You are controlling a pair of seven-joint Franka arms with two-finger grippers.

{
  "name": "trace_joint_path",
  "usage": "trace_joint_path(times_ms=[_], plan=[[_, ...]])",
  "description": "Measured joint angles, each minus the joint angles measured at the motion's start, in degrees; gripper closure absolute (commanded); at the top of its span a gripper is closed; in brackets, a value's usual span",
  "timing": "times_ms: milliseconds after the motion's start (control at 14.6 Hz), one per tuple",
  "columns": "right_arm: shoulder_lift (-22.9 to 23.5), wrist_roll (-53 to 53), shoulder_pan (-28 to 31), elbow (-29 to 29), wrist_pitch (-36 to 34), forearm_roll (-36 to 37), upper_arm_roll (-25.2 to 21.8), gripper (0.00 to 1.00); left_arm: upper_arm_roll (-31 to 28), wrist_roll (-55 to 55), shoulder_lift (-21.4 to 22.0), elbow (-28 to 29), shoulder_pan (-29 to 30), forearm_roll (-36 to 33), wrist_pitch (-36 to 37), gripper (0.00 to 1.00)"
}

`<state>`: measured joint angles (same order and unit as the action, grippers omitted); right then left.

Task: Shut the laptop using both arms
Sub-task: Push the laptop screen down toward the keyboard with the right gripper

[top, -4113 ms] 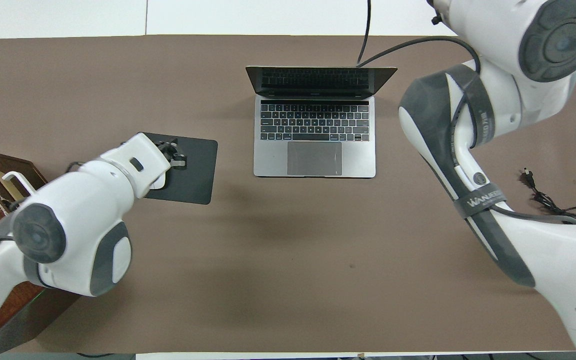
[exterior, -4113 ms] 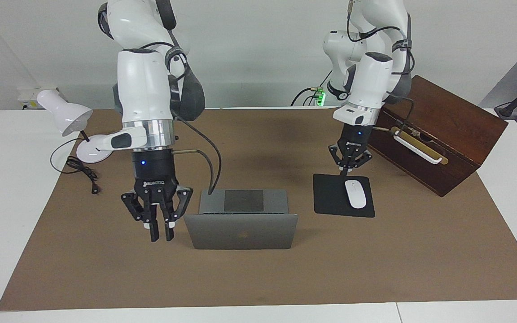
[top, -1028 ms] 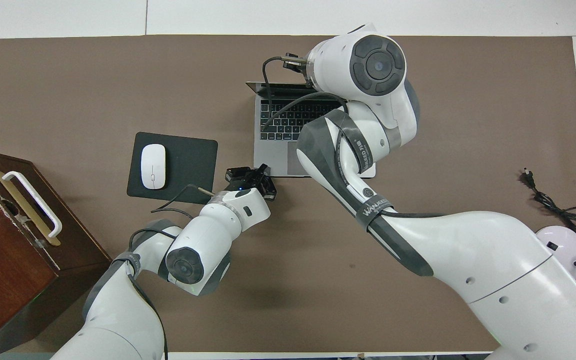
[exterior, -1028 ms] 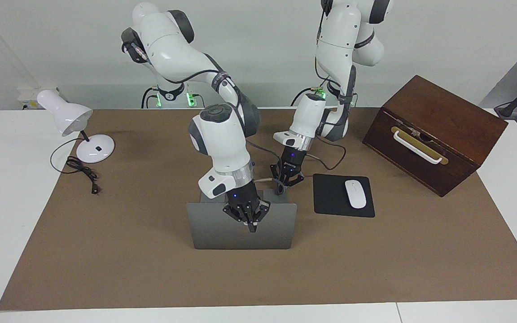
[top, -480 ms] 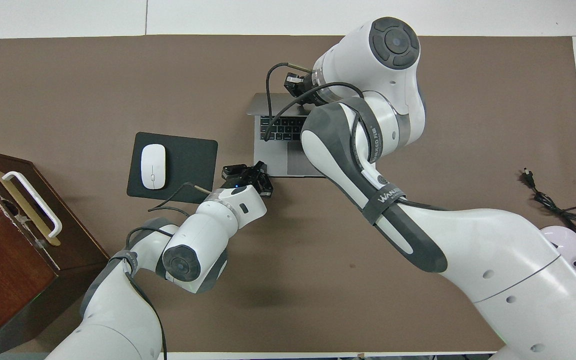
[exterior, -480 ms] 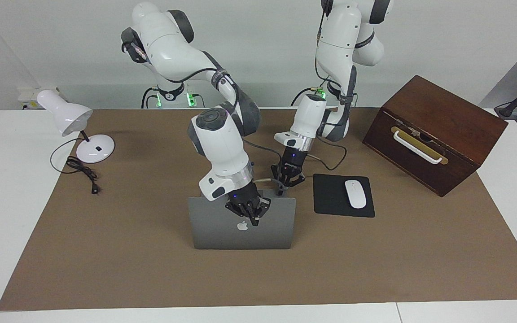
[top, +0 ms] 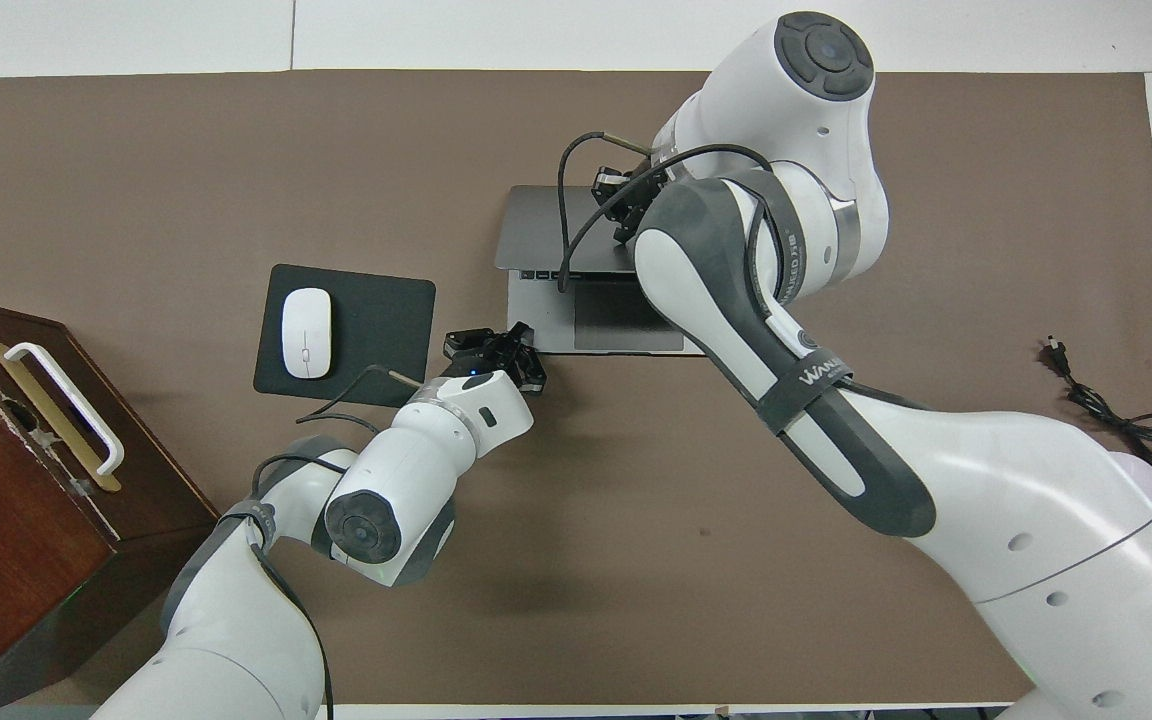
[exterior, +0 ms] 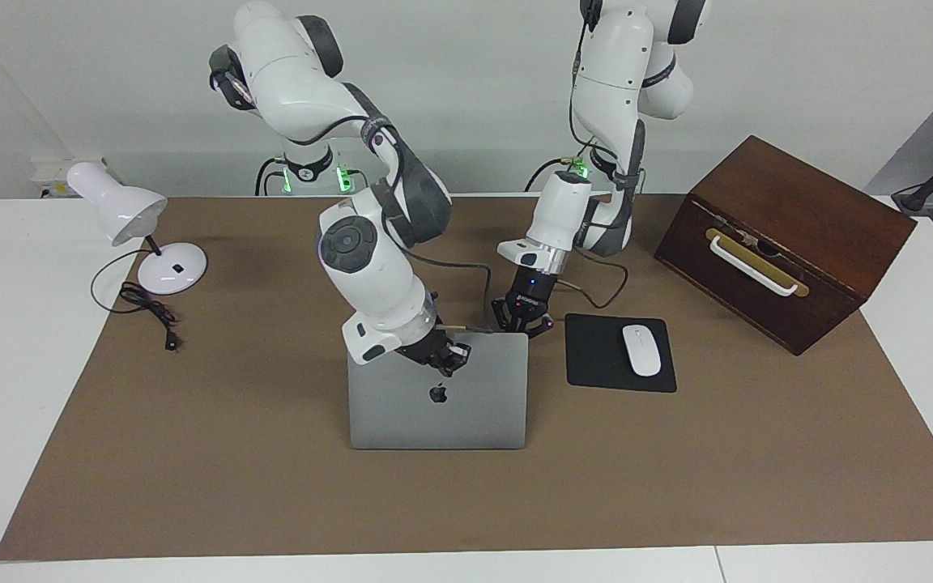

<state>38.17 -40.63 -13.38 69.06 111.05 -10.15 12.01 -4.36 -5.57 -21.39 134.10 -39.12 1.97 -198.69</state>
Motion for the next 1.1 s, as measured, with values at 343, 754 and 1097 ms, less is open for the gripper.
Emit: trace_joint_path(times_ms=[343,754,1097], plan=[[-0.9,0.0,0.2,0.6,-5.1,-0.6,-0.3,1.00,0.0,0.0,-0.2,0.1,0.0,0.0,-0.7,1.00],[-3.7,0.0,0.2,7.6,-5.6,-0.7,-0.7,1.00,0.0,0.1,-0.3,0.1,0.0,0.0,-0.8,1.00],[-5.7,0.0,0.2,13.5,-4.6,-0.7,-0.8,1.00,0.0,0.1,-0.3,0.1,0.0,0.0,-1.0,1.00]])
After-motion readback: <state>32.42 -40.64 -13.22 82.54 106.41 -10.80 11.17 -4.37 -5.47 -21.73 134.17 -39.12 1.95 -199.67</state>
